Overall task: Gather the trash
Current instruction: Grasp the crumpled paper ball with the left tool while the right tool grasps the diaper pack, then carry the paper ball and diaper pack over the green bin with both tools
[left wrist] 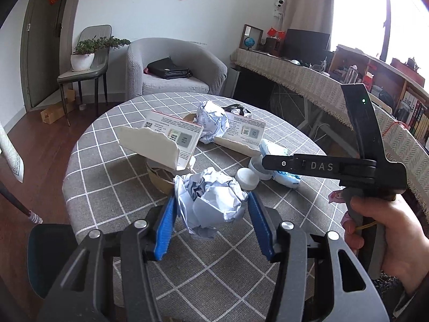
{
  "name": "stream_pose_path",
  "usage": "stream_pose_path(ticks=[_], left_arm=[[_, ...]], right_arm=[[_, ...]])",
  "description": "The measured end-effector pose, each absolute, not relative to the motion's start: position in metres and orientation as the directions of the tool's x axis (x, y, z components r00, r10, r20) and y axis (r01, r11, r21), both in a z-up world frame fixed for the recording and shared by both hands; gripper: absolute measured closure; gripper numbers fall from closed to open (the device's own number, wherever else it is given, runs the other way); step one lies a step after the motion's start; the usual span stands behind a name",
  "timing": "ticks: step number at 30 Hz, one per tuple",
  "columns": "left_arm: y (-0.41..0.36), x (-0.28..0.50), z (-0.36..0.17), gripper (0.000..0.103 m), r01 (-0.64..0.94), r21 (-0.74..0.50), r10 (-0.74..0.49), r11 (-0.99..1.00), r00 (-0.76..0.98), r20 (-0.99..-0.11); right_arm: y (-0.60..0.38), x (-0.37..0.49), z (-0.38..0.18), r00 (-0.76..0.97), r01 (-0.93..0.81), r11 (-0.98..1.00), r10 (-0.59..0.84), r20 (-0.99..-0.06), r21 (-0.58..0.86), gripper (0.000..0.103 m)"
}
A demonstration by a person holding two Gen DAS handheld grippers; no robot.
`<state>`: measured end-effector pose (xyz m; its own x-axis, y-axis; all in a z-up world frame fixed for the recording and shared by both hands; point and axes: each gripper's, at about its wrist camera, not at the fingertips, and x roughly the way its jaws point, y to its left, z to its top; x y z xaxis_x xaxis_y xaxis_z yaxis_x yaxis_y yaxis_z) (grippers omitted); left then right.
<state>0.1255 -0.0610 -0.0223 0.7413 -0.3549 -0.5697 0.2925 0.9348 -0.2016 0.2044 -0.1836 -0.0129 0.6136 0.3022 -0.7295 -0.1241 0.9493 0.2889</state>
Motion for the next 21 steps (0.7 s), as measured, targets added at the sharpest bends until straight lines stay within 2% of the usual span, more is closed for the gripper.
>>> stream_pose_path(ticks=[10,21], left_arm=[[-0.014,0.108,-0.002,0.048,0.212,-0.18,-0.276,0.961,0.799,-0.534],[0.057,0.102,-0.006,0.048,0.05,-0.164,-0.133,0.985,0.825,-0.55]], right_arm=[[-0.159,0.193,0.017,0.692,-0.143,0.969,0.244,-0.68,0.202,0.041],[-0.104,0.184,0.043,0.699,-0.291,0.929,0.37,-0.612,0.23,0.041]])
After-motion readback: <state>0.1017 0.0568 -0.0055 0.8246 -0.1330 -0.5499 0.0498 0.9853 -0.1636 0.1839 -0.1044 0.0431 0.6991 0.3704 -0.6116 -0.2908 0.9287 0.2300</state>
